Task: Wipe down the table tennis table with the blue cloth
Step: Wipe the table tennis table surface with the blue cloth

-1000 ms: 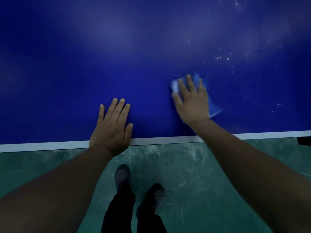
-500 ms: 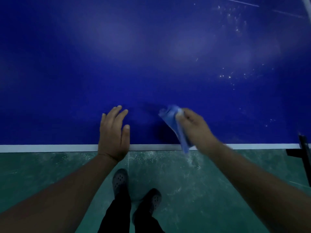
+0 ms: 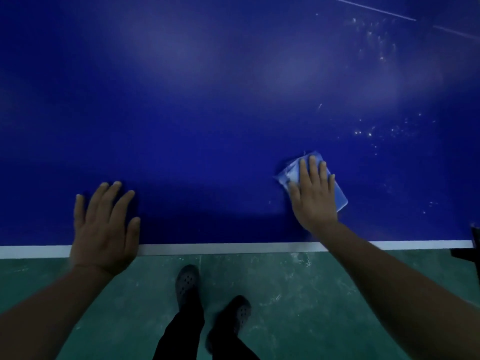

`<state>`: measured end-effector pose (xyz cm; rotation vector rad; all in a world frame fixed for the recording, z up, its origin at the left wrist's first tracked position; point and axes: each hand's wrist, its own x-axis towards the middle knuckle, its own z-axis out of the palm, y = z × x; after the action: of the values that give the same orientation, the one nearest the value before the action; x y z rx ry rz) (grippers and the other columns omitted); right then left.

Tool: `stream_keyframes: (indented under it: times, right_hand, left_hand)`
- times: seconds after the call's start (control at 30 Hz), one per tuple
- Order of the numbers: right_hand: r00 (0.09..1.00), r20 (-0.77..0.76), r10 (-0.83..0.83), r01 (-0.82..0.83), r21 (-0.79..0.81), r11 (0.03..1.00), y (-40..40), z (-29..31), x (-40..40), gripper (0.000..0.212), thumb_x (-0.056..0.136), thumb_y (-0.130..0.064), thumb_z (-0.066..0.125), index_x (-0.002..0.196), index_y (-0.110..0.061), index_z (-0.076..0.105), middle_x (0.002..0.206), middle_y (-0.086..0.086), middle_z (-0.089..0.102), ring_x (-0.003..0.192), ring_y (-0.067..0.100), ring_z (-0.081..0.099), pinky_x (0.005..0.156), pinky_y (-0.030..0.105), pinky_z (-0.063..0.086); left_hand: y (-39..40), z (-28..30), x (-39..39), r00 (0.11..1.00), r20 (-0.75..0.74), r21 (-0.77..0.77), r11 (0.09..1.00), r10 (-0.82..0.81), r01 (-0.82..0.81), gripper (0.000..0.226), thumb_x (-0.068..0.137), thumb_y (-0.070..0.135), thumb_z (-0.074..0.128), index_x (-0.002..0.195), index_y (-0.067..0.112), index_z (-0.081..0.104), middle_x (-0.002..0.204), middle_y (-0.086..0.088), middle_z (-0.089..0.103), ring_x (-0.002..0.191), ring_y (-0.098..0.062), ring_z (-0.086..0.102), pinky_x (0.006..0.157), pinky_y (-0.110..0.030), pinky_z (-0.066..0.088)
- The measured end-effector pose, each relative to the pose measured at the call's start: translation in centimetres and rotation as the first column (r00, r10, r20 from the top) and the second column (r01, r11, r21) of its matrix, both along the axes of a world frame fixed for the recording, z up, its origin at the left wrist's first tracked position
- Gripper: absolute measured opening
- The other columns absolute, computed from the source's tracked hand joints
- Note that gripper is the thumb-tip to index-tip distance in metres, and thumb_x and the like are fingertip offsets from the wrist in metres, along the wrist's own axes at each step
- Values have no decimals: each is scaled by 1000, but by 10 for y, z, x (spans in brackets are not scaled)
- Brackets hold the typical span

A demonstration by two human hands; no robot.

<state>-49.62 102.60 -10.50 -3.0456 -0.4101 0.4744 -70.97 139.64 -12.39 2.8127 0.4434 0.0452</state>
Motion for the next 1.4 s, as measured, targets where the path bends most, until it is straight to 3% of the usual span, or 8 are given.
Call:
stream_keyframes:
  times: [0.13,0.37,0.5,0.6,0.7,0.83,1.1,1.4]
  right_hand:
    - [969,174,-177,179,4,984,52,-5,48,61,106,-48,15,159,-19,19,167,7,14,153,35,11,120,59,13]
    - [771,47,635,-636,30,771,53,-10,-94,58,105,-50,28,157,-25,23,165,3,20,152,35,15,122,55,13]
    - [993,82,86,-84,-33,996,3,-7,-18,63,103,-51,20,158,-21,21,166,3,15,152,39,13,120,58,16]
    - [910,185,-370,369,44,929,55,-7,8,62,104,-47,21,158,-18,25,166,9,21,150,41,17,118,61,18]
    - [973,230,-5,-21,107,994,135,-15,-43,57,101,-37,33,152,-12,37,158,15,36,143,46,31,113,63,30]
    - [712,112,693,-702,85,707,125,-10,-98,55,104,-49,31,153,-23,34,162,6,31,150,37,23,120,56,19]
    - [994,92,64,-79,167,983,151,-1,0,63,97,-51,31,151,-21,43,163,0,29,152,34,17,120,57,13]
    - [916,89,391,-401,151,904,211,-12,-114,56,105,-48,24,157,-28,28,166,-4,20,154,29,6,122,56,4]
  left_hand:
    - [1,-1,1,1000,-19,2,1000,-14,14,61,98,41,30,140,1,49,154,-21,38,148,-38,27,122,-61,9]
    - [2,-2,1,999,-39,6,1000,-19,19,62,97,40,30,140,0,50,154,-21,37,149,-38,25,120,-63,12]
    - [3,-3,1,999,-36,7,1000,-23,23,63,97,41,29,142,1,50,155,-21,37,149,-37,25,121,-61,11]
    - [2,-4,0,999,-37,11,1000,-27,28,63,98,41,29,143,2,49,156,-20,36,149,-37,24,122,-60,10]
    - [3,-4,0,999,-21,15,999,-32,32,61,98,40,30,142,3,50,155,-20,38,148,-38,26,122,-60,11]
    - [3,-4,0,1000,-12,15,999,-29,29,60,99,40,30,142,3,50,155,-20,38,148,-37,27,121,-62,12]
    - [7,-1,0,1000,-7,-57,998,-30,30,59,99,40,30,142,6,49,155,-16,39,149,-34,26,122,-59,10]
    - [8,15,-16,982,133,-165,980,136,-113,54,94,26,38,139,-1,51,149,-22,45,144,-37,33,122,-56,11]
